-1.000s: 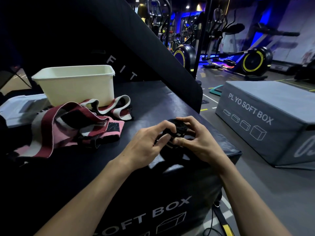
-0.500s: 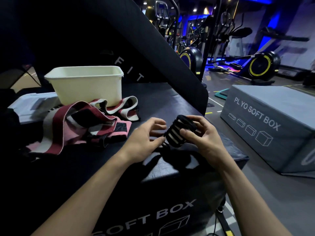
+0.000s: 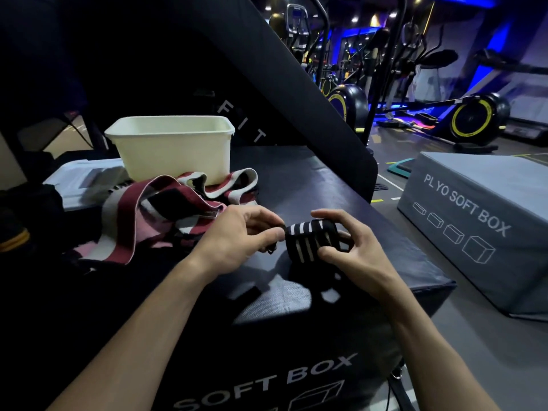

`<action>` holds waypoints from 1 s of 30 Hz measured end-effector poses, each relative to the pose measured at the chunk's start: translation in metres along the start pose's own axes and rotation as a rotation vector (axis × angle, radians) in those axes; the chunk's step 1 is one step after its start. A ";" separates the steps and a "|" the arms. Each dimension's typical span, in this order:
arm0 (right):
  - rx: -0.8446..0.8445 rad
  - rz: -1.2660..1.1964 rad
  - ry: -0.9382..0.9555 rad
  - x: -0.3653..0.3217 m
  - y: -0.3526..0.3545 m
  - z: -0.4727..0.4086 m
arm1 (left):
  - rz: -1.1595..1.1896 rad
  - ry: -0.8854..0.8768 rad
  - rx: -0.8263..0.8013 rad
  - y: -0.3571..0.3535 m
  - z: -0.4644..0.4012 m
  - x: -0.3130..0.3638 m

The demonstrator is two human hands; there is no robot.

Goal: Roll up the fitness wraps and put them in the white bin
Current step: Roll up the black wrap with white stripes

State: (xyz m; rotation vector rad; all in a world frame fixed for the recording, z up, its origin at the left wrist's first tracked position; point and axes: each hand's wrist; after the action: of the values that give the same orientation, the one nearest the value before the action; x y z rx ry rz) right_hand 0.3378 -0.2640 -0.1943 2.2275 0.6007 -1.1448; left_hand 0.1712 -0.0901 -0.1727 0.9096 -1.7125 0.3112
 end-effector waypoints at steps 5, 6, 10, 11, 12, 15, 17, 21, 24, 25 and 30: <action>0.041 -0.082 -0.045 -0.004 -0.007 -0.002 | -0.172 0.035 -0.060 0.011 -0.003 -0.001; 0.058 -0.105 -0.045 -0.005 -0.007 -0.003 | -0.186 0.050 -0.071 0.012 -0.004 0.000; 0.068 -0.134 -0.047 -0.005 -0.012 -0.005 | -0.079 0.030 -0.091 0.011 -0.002 0.013; 0.070 -0.143 -0.052 -0.004 -0.014 -0.005 | -0.042 0.015 -0.059 0.010 -0.002 0.018; 0.072 -0.148 -0.052 -0.003 -0.014 -0.006 | -0.014 -0.011 -0.022 0.010 -0.001 0.023; 0.072 -0.153 -0.059 -0.002 -0.015 -0.009 | 0.069 -0.073 0.027 0.009 -0.002 0.034; 0.065 -0.172 -0.066 -0.001 -0.018 -0.010 | 0.077 -0.068 0.018 0.008 -0.003 0.035; 0.106 -0.181 -0.055 -0.002 -0.024 -0.012 | 0.049 -0.100 0.018 0.009 -0.004 0.031; 0.151 -0.164 -0.034 -0.005 -0.024 -0.013 | 0.065 -0.156 -0.002 0.012 -0.004 0.031; 0.158 -0.158 -0.027 -0.006 -0.025 -0.013 | 0.062 -0.181 -0.009 0.013 -0.004 0.031; 0.153 -0.132 0.004 -0.008 -0.028 -0.011 | 0.030 -0.193 0.067 0.016 -0.004 0.033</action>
State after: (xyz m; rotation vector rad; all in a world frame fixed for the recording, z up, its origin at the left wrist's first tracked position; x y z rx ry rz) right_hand 0.3231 -0.2373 -0.1896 2.3486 0.6920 -1.2911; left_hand 0.1599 -0.0904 -0.1379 0.9897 -1.9036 0.3109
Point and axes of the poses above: each hand's wrist, its own z-axis away from the middle knuckle, its own y-axis out of the back of the hand, x = y × z, and after that the axes turned 12 degrees about x, right-handed
